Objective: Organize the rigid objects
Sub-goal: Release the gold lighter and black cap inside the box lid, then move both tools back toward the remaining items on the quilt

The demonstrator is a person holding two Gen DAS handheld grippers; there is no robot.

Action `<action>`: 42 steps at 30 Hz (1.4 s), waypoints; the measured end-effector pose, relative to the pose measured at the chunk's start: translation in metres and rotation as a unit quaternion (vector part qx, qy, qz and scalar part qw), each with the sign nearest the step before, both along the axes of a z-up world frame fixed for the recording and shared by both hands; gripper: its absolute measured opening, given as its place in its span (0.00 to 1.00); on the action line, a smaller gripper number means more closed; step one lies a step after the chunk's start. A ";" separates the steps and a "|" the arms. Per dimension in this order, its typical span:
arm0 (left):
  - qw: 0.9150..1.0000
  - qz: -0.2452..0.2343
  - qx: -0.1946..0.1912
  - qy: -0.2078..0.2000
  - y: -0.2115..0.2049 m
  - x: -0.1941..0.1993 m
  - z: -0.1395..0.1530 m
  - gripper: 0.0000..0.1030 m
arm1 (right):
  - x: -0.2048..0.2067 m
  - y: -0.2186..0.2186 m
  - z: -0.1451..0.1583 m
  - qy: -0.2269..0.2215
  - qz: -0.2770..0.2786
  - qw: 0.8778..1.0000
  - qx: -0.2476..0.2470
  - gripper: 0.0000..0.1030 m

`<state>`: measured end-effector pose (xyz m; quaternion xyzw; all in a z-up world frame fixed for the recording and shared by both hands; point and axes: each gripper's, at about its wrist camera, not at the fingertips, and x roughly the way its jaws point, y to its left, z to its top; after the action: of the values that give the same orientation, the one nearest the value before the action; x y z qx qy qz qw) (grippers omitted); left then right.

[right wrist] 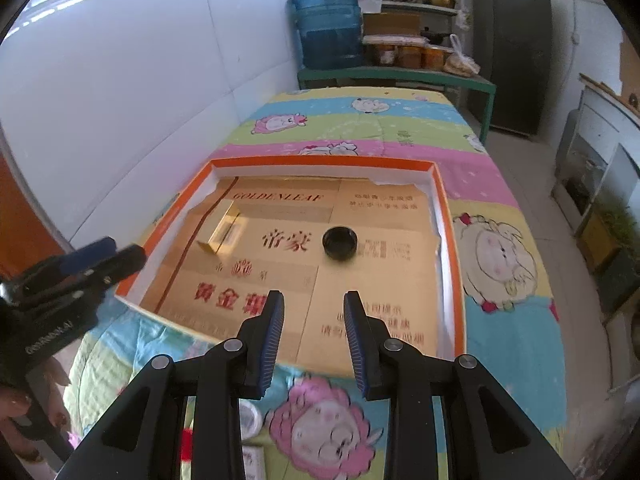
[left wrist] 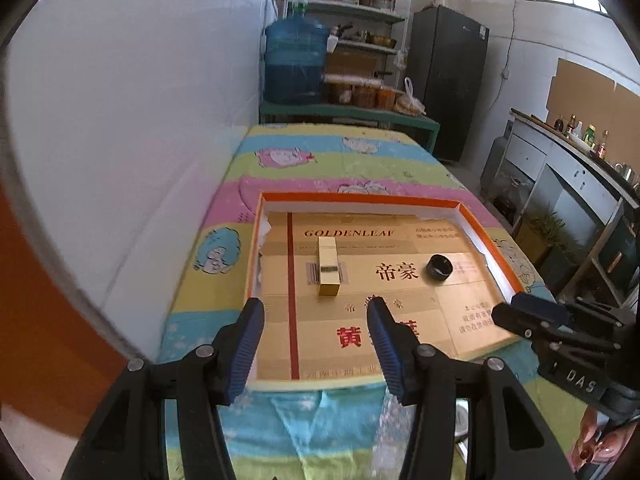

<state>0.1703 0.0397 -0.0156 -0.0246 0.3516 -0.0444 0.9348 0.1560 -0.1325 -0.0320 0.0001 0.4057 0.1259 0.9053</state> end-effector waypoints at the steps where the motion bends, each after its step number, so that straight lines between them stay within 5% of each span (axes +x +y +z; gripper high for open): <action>1: 1.000 0.001 -0.001 -0.002 0.000 -0.005 0.003 0.52 | -0.007 0.001 0.000 0.001 0.000 1.000 0.002 0.31; 27: 0.999 -0.014 -0.023 -0.030 -0.009 -0.121 0.015 0.52 | -0.152 0.005 0.001 -0.008 0.029 0.999 0.023 0.31; 42: 0.999 -0.027 -0.016 -0.021 -0.024 -0.135 0.003 0.52 | -0.186 0.015 -0.034 0.006 0.072 0.997 0.007 0.32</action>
<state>0.0350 0.0152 -0.0130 -0.0291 0.3318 -0.0759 0.9398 -0.0296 -0.1179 -0.0661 -0.0220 0.4094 0.1936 0.8913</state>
